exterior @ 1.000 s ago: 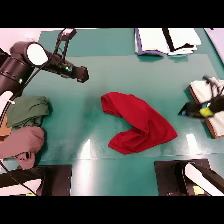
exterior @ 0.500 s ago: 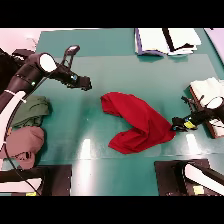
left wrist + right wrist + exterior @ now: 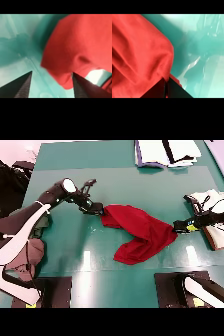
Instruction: Fold the shirts.
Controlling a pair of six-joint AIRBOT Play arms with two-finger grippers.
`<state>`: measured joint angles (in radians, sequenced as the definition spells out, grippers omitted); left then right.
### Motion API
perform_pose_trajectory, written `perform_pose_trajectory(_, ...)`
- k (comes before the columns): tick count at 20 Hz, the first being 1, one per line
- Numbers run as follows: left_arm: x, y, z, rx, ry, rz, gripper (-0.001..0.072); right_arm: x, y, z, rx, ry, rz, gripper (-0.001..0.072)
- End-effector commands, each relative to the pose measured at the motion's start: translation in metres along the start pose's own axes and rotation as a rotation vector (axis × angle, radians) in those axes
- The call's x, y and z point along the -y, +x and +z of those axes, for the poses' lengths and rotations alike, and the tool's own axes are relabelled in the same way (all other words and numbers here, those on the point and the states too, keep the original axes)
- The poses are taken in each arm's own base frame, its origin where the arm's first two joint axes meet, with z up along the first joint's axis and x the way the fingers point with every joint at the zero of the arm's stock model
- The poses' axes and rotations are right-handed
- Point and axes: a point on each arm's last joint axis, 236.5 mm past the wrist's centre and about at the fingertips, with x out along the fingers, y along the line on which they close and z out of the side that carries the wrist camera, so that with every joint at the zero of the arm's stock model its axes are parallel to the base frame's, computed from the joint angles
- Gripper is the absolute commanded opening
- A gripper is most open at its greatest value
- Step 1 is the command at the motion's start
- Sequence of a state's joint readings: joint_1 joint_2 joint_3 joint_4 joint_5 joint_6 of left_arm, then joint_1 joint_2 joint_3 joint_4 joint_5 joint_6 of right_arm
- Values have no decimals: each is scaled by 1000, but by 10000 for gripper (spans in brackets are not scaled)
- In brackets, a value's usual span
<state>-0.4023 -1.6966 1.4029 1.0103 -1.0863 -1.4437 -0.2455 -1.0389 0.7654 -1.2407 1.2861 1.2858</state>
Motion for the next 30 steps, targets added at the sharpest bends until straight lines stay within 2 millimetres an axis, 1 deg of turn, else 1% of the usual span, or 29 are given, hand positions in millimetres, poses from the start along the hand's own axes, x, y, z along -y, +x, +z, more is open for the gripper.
perform_pose_trajectory(1,11,24,-10,-42,21,-15,555,-2,-6,5,26,-1,-5,20)
perform_pose_trajectory(2,11,25,-9,-37,23,-13,424,-2,-6,5,26,1,-5,21)
perform_pose_trajectory(4,1,20,-7,-38,30,13,43,-3,-13,12,46,-7,-7,21)
perform_pose_trajectory(5,-6,11,-3,-40,31,28,25,-5,-23,20,70,-17,-10,21)
perform_pose_trajectory(6,-11,-3,5,-20,33,41,24,-8,-38,33,107,-34,-15,20)
perform_pose_trajectory(7,-12,-28,21,33,46,53,24,-12,-56,46,151,-52,-21,20)
perform_pose_trajectory(8,-11,-63,41,119,71,75,25,-19,-77,61,208,-73,-23,20)
perform_pose_trajectory(9,-8,-103,59,211,102,103,24,-26,-105,77,289,-97,-33,20)
perform_pose_trajectory(10,-2,-151,74,318,139,141,24,-35,-138,91,384,-127,-51,20)
perform_pose_trajectory(11,6,-199,83,418,173,176,24,-43,-171,101,475,-156,-68,20)
perform_pose_trajectory(12,16,-247,86,518,203,207,24,-53,-204,107,563,-184,-84,20)
perform_pose_trajectory(13,30,-295,83,618,236,235,25,-64,-240,109,652,-213,-101,20)
perform_pose_trajectory(14,46,-335,75,703,269,254,25,-76,-272,107,734,-241,-116,20)
perform_pose_trajectory(15,64,-372,62,782,309,274,25,-86,-300,103,804,-260,-127,20)
perform_pose_trajectory(16,81,-401,48,848,338,275,25,-95,-324,97,868,-273,-134,20)
perform_pose_trajectory(17,97,-428,32,911,364,273,24,-102,-343,91,916,-284,-142,19)
perform_pose_trajectory(19,122,-468,-1,1008,405,272,24,-116,-377,78,996,-308,-153,19)
perform_pose_trajectory(20,132,-484,-17,1048,423,271,24,-122,-391,72,1026,-319,-157,19)
perform_pose_trajectory(22,144,-504,-39,1103,446,270,24,-130,-411,66,1064,-329,-160,19)
perform_pose_trajectory(23,148,-509,-46,1117,452,269,24,-133,-417,65,1068,-328,-157,19)
perform_pose_trajectory(25,147,-506,-51,1097,452,272,24,-135,-423,68,1052,-331,-155,19)
perform_pose_trajectory(26,141,-497,-48,1067,443,278,24,-134,-422,73,1033,-323,-149,19)
perform_pose_trajectory(27,132,-483,-42,1024,428,283,24,-131,-417,79,1003,-300,-136,19)
perform_pose_trajectory(28,120,-464,-34,969,407,287,24,-127,-407,87,962,-283,-125,19)
perform_pose_trajectory(29,107,-441,-26,904,384,287,24,-121,-393,97,908,-264,-115,19)
perform_pose_trajectory(30,89,-410,-19,815,352,288,24,-112,-371,108,838,-235,-102,19)
